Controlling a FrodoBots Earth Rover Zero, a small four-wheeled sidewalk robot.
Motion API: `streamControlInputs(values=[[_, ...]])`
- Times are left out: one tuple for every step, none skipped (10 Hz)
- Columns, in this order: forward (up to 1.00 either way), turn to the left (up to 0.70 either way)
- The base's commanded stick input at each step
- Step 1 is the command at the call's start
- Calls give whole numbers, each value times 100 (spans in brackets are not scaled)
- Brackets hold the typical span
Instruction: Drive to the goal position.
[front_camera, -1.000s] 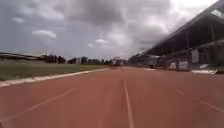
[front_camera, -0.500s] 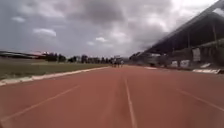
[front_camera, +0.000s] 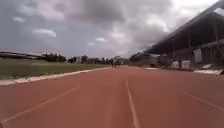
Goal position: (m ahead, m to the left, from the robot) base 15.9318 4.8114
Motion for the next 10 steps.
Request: streamControlInputs(values=[[45, 0], [45, 0], [45, 0], [45, 0], [45, 0], [45, 0], [45, 0], [45, 0], [45, 0], [45, 0]])
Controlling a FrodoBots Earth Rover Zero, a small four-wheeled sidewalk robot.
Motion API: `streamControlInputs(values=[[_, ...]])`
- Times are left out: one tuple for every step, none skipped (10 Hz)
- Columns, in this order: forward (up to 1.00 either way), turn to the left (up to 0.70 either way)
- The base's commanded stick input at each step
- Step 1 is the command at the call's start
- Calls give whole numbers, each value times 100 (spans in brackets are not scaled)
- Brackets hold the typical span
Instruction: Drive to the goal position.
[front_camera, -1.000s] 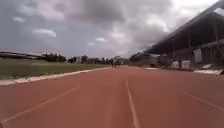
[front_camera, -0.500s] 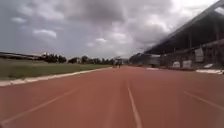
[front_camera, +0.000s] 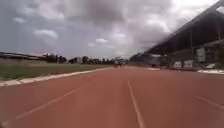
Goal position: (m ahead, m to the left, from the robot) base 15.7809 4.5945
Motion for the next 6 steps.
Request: streamControlInputs(values=[[45, 0], [45, 0], [45, 0], [45, 0], [45, 0], [45, 0]])
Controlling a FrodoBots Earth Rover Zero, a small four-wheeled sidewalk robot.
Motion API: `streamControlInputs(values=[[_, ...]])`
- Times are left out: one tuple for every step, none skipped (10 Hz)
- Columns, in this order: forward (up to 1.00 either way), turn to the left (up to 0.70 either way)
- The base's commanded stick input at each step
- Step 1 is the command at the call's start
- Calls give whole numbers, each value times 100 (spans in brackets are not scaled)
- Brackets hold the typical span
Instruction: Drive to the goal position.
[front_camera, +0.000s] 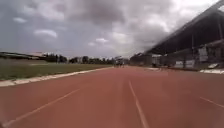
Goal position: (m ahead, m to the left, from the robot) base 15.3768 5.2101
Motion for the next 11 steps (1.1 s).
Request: streamControlInputs(values=[[45, 0], [45, 0], [45, 0], [45, 0], [45, 0], [45, 0], [45, 0], [45, 0], [45, 0], [45, 0], [45, 0]])
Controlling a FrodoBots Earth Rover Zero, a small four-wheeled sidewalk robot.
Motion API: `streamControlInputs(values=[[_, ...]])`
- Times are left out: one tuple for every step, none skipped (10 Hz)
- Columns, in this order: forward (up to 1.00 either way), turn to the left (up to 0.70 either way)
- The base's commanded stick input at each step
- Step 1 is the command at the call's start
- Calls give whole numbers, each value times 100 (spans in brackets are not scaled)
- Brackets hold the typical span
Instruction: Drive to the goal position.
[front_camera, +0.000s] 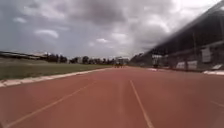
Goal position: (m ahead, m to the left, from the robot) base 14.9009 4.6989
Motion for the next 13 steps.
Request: streamControlInputs(values=[[45, 0], [45, 0], [45, 0], [45, 0], [45, 0], [45, 0], [45, 0], [45, 0], [45, 0], [45, 0], [45, 0], [45, 0], [45, 0]])
